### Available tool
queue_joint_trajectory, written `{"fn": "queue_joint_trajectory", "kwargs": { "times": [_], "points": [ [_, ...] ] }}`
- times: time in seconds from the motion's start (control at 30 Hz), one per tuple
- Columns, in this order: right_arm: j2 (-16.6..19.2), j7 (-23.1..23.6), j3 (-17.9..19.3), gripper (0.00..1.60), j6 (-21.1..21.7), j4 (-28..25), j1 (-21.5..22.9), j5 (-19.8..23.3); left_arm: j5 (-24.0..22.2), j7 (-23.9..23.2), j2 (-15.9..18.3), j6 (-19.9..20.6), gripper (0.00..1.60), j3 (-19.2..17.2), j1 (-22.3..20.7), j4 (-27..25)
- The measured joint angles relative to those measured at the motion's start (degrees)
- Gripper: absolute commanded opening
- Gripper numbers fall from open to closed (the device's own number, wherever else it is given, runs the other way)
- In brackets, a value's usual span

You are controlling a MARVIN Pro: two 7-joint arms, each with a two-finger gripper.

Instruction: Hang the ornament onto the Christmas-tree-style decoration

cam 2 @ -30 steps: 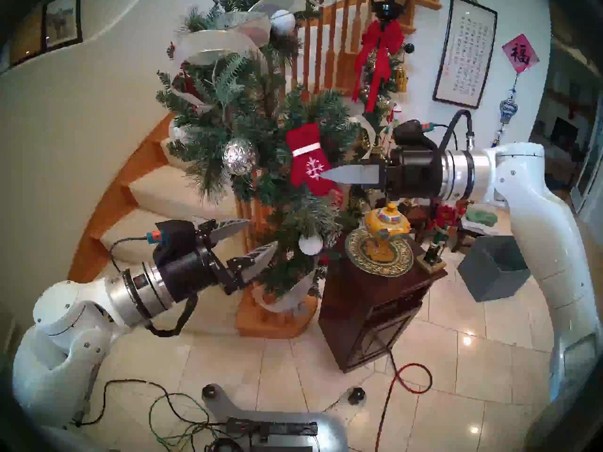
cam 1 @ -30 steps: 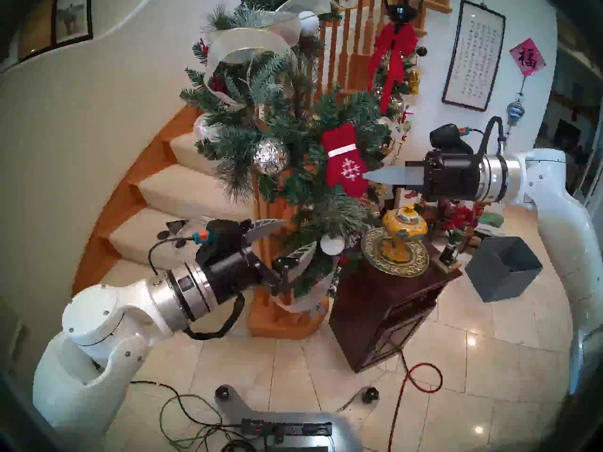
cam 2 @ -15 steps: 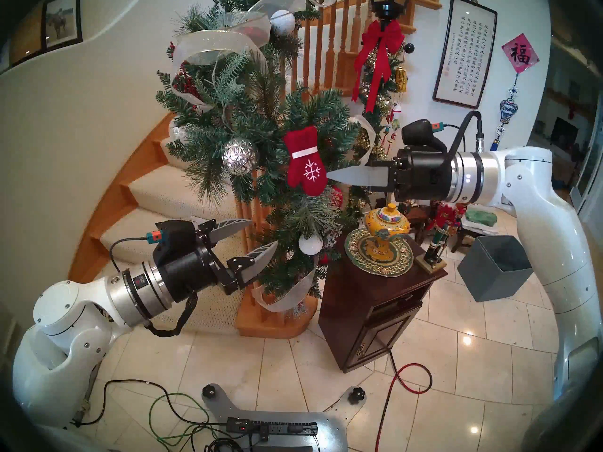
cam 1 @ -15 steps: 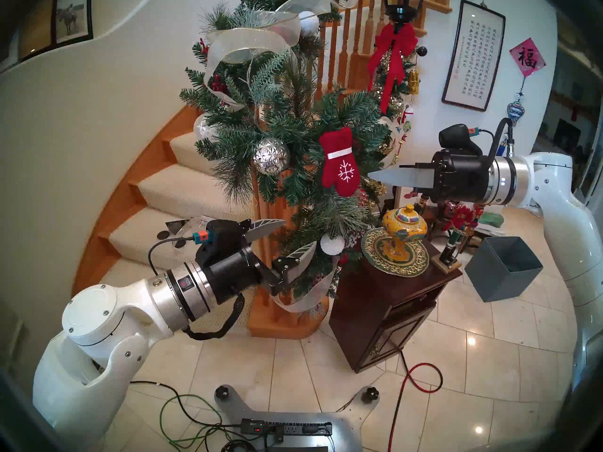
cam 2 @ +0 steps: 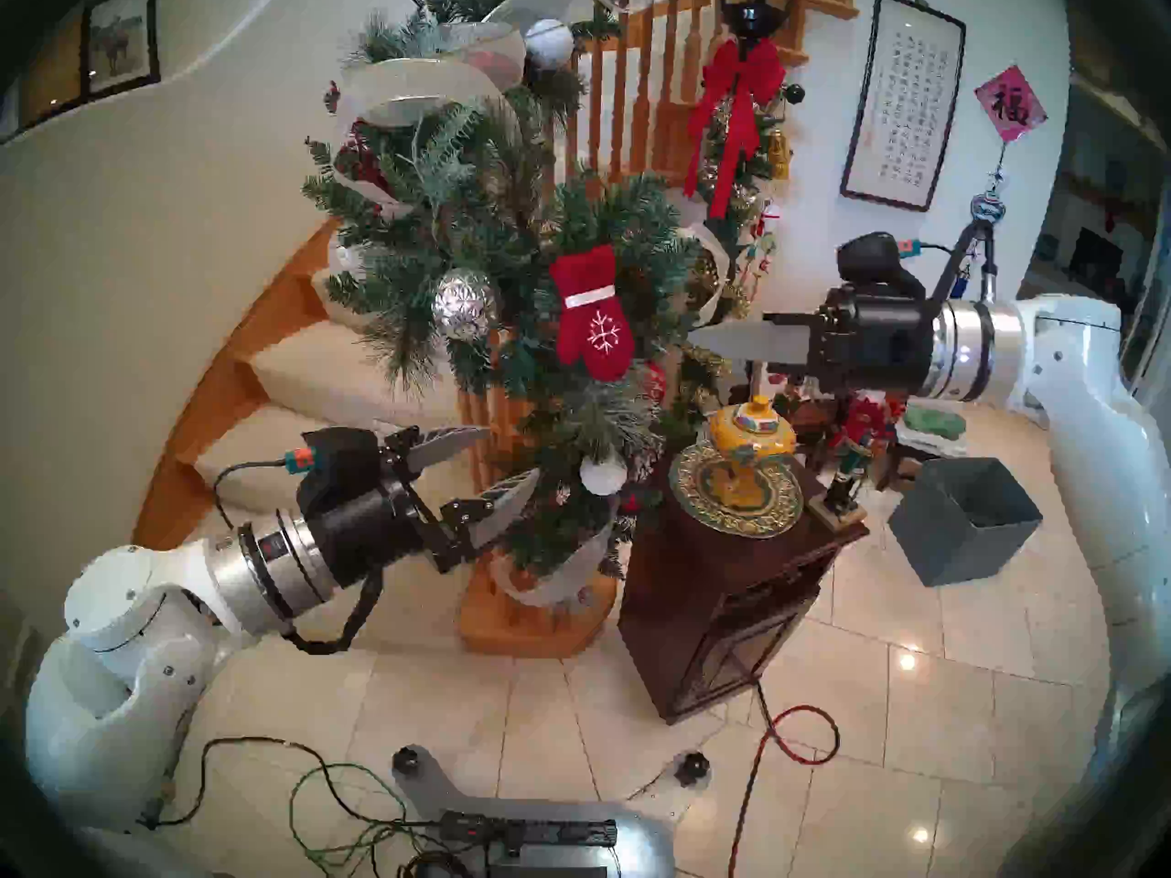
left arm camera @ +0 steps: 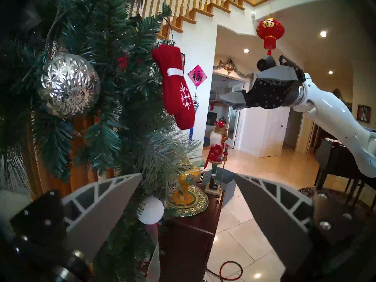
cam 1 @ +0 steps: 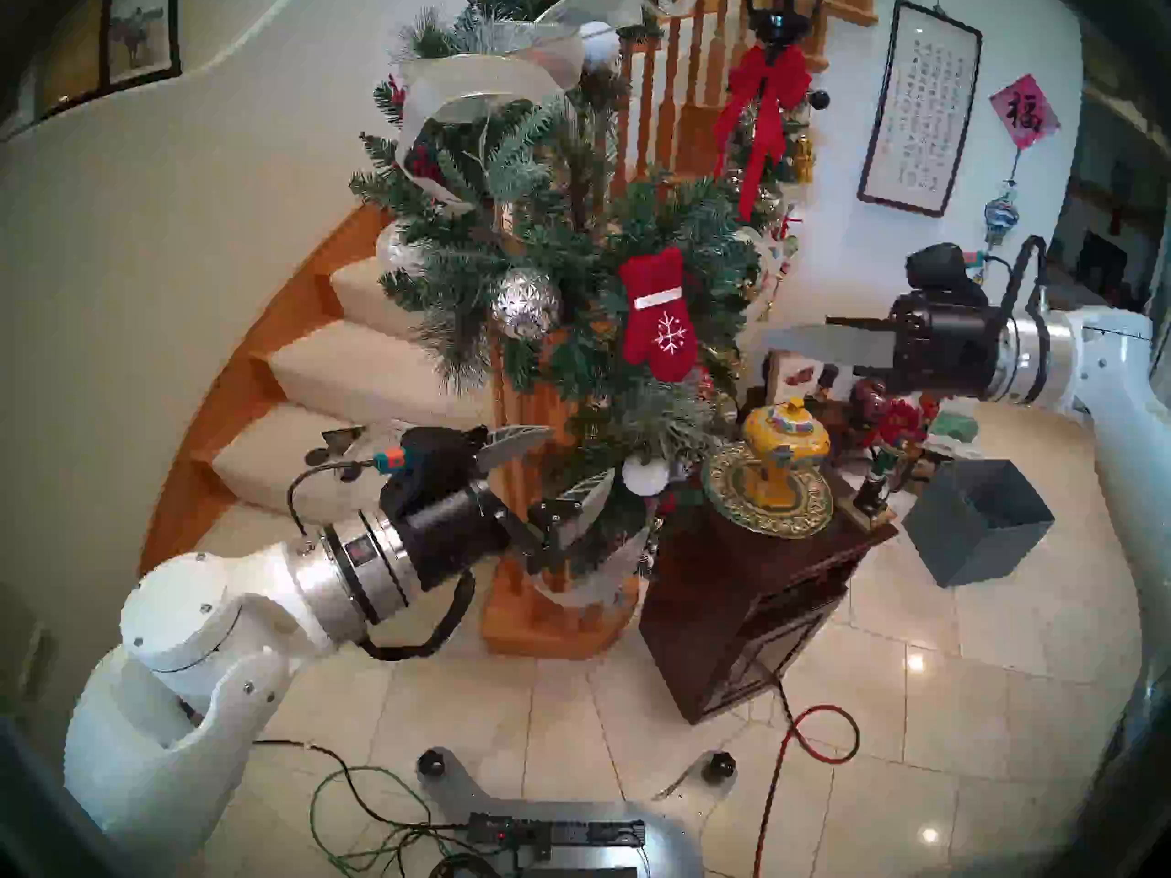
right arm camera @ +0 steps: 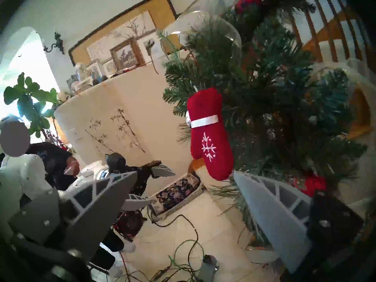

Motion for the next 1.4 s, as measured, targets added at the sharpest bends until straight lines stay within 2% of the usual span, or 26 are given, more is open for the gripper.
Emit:
{"fn": "queue_joint_trajectory", "kwargs": {
  "times": [0.27, 0.5, 0.93, 1.13, 1.4],
  "points": [
    [-1.97, -2.44, 6.75, 1.6, 2.49, -1.39, -4.96, -1.15, 0.06, -0.05, -0.07, 0.02, 1.6, -0.01, 0.0, 0.0],
    [-5.33, -4.85, 14.34, 1.6, 4.75, -4.03, -10.66, -1.8, 0.11, -0.11, -0.14, 0.05, 1.6, -0.03, 0.0, 0.0],
    [-11.15, -5.35, 25.98, 1.6, 5.06, -9.5, -20.09, -1.63, 0.19, -0.24, -0.27, 0.1, 1.6, -0.06, 0.0, 0.0],
    [-12.93, -5.35, 29.97, 1.6, 5.06, -11.34, -23.63, -2.36, 0.22, -0.28, -0.32, 0.13, 1.6, -0.07, 0.0, 0.0],
    [-15.11, -4.89, 34.15, 1.6, 4.5, -13.93, -28.64, -5.48, 0.29, -0.33, -0.4, 0.19, 1.6, -0.08, 0.0, 0.0]
  ]
}}
